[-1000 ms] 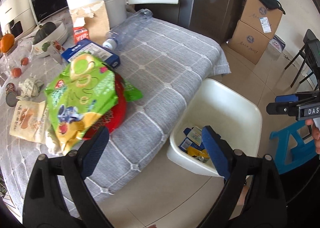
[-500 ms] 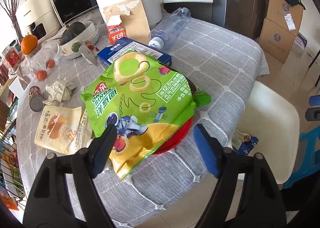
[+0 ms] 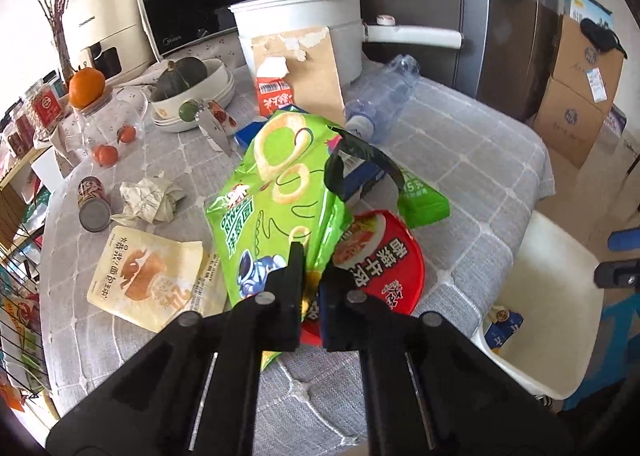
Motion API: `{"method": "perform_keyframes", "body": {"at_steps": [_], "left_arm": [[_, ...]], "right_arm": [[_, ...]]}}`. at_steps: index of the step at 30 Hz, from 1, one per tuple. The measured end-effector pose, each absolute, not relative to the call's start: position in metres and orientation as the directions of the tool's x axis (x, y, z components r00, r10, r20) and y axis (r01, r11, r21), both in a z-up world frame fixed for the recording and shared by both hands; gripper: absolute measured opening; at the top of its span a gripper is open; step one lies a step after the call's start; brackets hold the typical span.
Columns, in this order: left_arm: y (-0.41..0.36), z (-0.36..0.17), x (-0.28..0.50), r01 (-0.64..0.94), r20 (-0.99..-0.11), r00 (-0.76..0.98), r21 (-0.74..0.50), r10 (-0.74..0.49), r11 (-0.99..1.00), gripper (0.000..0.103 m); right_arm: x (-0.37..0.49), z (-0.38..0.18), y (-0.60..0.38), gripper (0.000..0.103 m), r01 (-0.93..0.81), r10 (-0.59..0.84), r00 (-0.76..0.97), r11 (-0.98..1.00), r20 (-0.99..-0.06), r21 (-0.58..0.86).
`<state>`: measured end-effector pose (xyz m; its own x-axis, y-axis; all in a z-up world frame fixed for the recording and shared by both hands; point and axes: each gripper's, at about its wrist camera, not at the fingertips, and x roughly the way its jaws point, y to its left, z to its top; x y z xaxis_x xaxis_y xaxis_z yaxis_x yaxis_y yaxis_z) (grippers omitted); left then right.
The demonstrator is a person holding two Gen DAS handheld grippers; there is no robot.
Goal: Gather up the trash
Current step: 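Grasp the green chip bag with the left tool while the right tool grasps the red lid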
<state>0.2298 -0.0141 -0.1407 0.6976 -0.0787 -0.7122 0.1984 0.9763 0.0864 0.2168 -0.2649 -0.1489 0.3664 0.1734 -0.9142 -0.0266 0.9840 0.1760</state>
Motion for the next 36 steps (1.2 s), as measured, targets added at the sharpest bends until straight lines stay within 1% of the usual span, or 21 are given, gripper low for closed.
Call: {"method": "perform_keyframes", "body": {"at_steps": [4, 9, 12, 14, 17, 21, 24, 30, 32, 36], "left_arm": [[0.006, -0.125, 0.228, 0.188, -0.696, 0.706, 0.004, -0.132, 0.982, 0.005], [0.043, -0.108, 0.225, 0.124, -0.670, 0.718, -0.144, -0.189, 0.982, 0.005], [0.063, -0.098, 0.219, 0.095, -0.652, 0.729, -0.206, -0.209, 0.974, 0.004], [0.075, -0.092, 0.214, 0.083, -0.640, 0.736, -0.234, -0.218, 0.969, 0.004], [0.091, -0.084, 0.204, 0.075, -0.620, 0.746, -0.281, -0.241, 0.957, 0.004], [0.107, -0.075, 0.191, 0.077, -0.604, 0.760, -0.284, -0.241, 0.956, 0.004], [0.121, -0.075, 0.184, 0.069, -0.609, 0.757, -0.288, -0.238, 0.955, 0.004], [0.146, -0.084, 0.174, 0.038, -0.633, 0.742, -0.291, -0.222, 0.956, 0.004], [0.153, -0.086, 0.171, 0.033, -0.636, 0.738, -0.297, -0.223, 0.954, 0.004], [0.161, -0.086, 0.166, 0.027, -0.636, 0.738, -0.306, -0.226, 0.952, 0.004]], "right_arm": [[0.225, -0.149, -0.235, 0.080, -0.062, 0.197, 0.366, 0.980, -0.909, 0.188], [0.236, -0.157, -0.189, 0.080, -0.122, 0.212, 0.352, 0.976, -0.912, 0.180], [0.239, -0.163, -0.162, 0.080, -0.157, 0.230, 0.349, 0.970, -0.909, 0.185], [0.240, -0.165, -0.144, 0.080, -0.187, 0.225, 0.361, 0.968, -0.905, 0.166], [0.239, -0.166, -0.112, 0.080, -0.262, 0.198, 0.388, 0.960, -0.900, 0.098], [0.233, -0.175, -0.069, 0.080, -0.356, 0.158, 0.422, 0.934, -0.893, -0.003], [0.230, -0.184, -0.042, 0.080, -0.394, 0.104, 0.459, 0.914, -0.882, -0.098], [0.238, -0.208, -0.009, 0.078, -0.394, -0.025, 0.545, 0.875, -0.838, -0.282], [0.243, -0.212, -0.004, 0.078, -0.385, -0.045, 0.564, 0.869, -0.825, -0.311], [0.247, -0.217, 0.005, 0.072, -0.366, -0.072, 0.605, 0.860, -0.793, -0.357]]}}
